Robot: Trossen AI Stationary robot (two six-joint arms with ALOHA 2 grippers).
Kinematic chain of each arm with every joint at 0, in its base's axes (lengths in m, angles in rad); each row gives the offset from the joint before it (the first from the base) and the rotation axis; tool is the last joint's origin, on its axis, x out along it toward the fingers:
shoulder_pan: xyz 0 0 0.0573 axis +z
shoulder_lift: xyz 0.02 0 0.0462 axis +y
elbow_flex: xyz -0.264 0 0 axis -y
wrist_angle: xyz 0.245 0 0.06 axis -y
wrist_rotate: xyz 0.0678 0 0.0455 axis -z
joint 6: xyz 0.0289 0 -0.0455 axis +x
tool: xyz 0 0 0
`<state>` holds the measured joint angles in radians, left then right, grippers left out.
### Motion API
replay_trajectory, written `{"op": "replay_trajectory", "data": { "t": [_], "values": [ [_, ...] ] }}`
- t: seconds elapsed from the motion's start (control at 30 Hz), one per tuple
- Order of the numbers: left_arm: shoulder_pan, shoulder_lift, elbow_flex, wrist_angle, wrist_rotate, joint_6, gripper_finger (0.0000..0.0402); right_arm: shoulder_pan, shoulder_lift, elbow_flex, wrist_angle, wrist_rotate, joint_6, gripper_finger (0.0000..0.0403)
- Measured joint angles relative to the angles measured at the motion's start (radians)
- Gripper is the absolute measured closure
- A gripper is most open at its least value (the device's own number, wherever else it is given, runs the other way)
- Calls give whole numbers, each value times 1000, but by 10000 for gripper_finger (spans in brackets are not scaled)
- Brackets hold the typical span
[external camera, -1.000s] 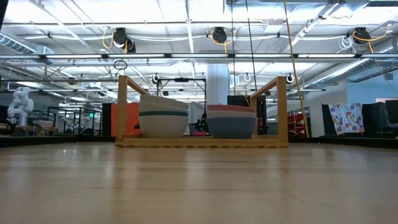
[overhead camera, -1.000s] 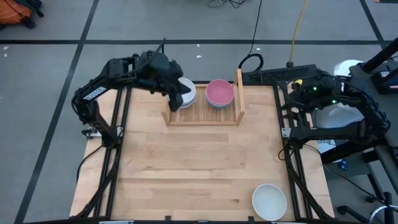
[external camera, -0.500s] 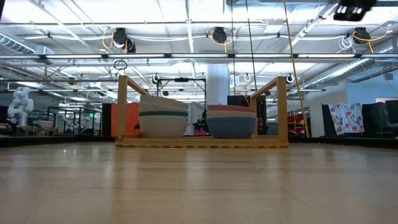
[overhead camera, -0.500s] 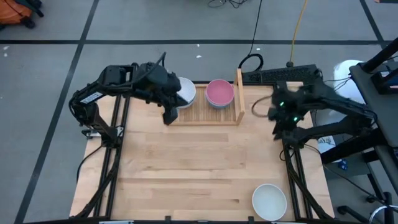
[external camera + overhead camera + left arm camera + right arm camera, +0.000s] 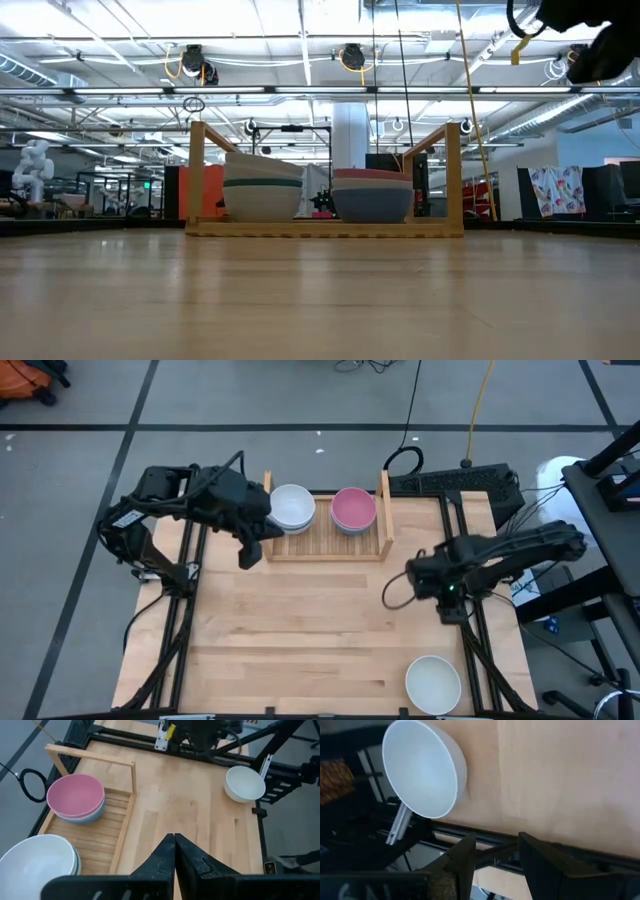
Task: Place and stack bowls onto a shelf
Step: Stack the white bowl on top of the pink bowl on the shelf
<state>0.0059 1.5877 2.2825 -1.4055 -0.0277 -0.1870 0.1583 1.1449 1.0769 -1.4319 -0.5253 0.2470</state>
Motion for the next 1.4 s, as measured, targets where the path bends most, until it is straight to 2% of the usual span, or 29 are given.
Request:
{"op": "replay_trajectory", "data": {
  "t": [0.3, 0.6, 1.07, 1.4],
  "values": [
    [0, -19, -1, -12, 0, 14, 394, 161, 93, -71, 259, 1, 115, 261],
    [0, -18, -1, -22, 0, 40, 394, 272, 175, -145, 507, 1, 226, 261],
    [0, -18, -1, -37, 0, 48, 394, 368, 230, -235, 663, 1, 351, 261],
    [0, -18, -1, -37, 0, 48, 394, 401, 231, -359, 884, 0, 461, 263]
  ]
}}
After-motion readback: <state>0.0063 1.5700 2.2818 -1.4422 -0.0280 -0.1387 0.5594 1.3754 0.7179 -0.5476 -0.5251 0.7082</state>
